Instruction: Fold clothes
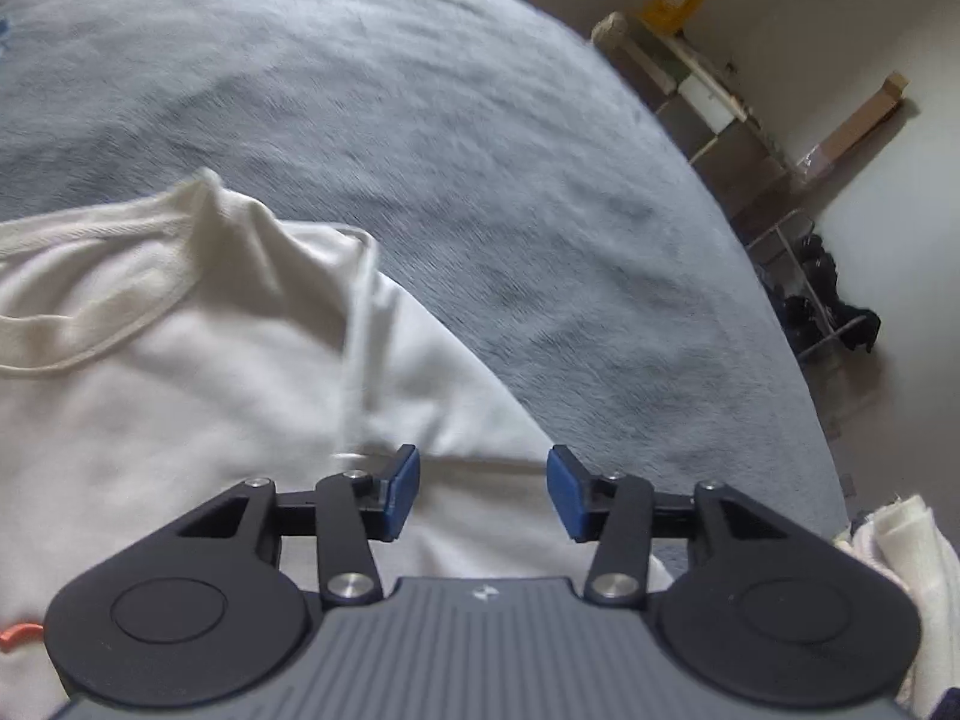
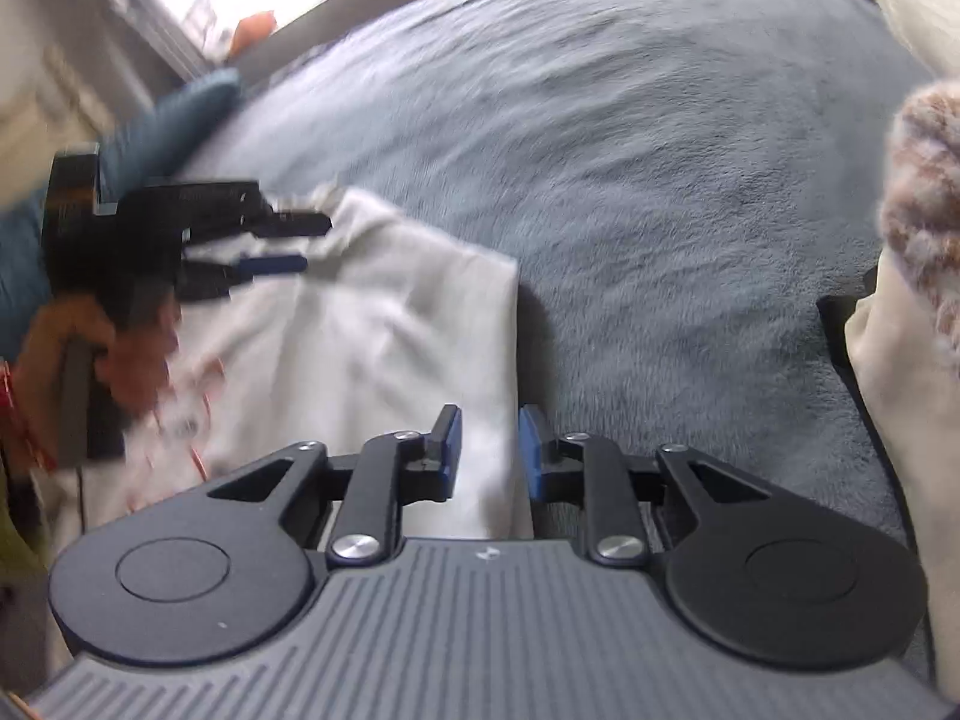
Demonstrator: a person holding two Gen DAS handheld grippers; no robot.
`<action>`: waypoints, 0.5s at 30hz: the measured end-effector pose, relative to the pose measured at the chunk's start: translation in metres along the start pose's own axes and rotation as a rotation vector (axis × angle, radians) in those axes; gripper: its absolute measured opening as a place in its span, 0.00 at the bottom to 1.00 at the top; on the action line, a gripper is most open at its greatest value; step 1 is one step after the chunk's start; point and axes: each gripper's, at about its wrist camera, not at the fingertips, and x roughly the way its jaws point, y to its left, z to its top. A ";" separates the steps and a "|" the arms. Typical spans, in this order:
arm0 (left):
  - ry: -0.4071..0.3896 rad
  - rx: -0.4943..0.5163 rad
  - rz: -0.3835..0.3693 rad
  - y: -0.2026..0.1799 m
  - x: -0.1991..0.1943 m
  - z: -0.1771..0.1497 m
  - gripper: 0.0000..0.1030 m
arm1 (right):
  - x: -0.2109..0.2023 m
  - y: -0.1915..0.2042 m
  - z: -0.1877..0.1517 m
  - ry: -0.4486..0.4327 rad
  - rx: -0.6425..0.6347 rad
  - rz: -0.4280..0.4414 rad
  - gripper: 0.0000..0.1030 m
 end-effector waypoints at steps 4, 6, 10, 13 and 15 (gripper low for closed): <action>0.109 0.086 -0.056 -0.035 0.011 0.000 0.47 | 0.033 -0.010 0.012 -0.003 0.093 0.075 0.33; 0.193 0.157 -0.095 -0.053 0.015 -0.007 0.48 | 0.038 -0.005 0.014 -0.020 0.087 0.114 0.33; 0.320 0.347 -0.109 -0.088 0.022 -0.024 0.48 | 0.021 0.026 0.009 -0.104 -0.112 0.168 0.33; 0.348 0.483 -0.062 -0.105 0.026 -0.038 0.44 | 0.017 0.048 0.003 -0.123 -0.285 0.151 0.33; 0.343 0.535 -0.026 -0.108 0.029 -0.045 0.38 | 0.018 0.053 0.004 -0.127 -0.339 0.159 0.33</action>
